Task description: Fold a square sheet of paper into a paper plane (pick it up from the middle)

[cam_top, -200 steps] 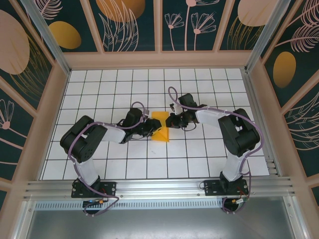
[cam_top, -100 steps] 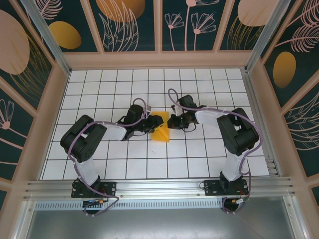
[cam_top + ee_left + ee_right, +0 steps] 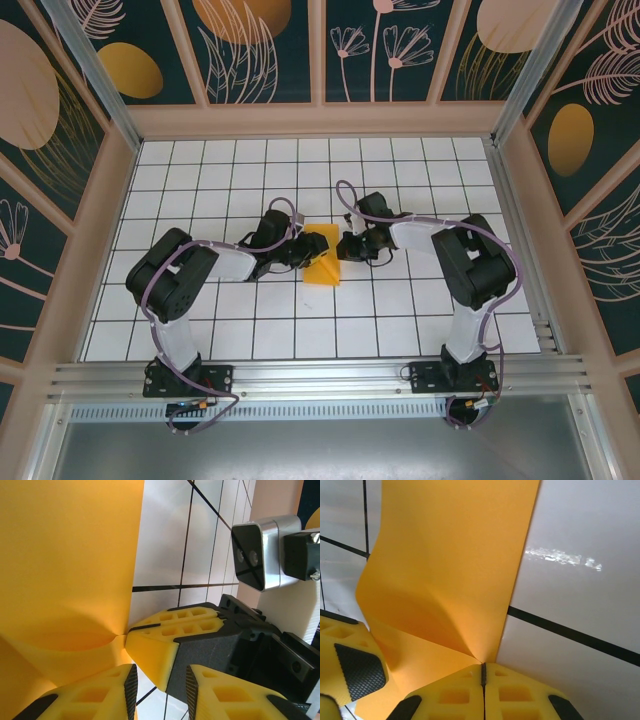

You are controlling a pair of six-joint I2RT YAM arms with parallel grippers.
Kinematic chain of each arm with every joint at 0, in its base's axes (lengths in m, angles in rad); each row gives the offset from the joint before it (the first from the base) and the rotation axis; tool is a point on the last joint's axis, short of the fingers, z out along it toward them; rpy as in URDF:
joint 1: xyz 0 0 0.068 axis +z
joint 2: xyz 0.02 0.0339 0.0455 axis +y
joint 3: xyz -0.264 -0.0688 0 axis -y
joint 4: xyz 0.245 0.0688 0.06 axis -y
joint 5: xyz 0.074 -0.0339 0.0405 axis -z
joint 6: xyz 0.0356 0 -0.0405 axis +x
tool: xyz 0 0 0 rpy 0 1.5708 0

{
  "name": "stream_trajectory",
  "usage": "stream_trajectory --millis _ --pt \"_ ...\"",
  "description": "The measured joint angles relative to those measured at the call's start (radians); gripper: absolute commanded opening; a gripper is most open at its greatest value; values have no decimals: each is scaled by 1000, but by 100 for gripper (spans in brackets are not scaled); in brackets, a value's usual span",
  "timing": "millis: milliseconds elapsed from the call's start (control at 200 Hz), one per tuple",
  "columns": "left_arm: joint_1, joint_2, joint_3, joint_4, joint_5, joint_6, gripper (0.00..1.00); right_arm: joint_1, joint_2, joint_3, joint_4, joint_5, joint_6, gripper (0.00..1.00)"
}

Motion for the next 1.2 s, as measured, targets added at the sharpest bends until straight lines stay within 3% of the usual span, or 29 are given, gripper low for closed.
stream_trajectory --millis 1201 --pt "0 6 0 -90 -27 31 33 2 22 20 22 -9 -19 8"
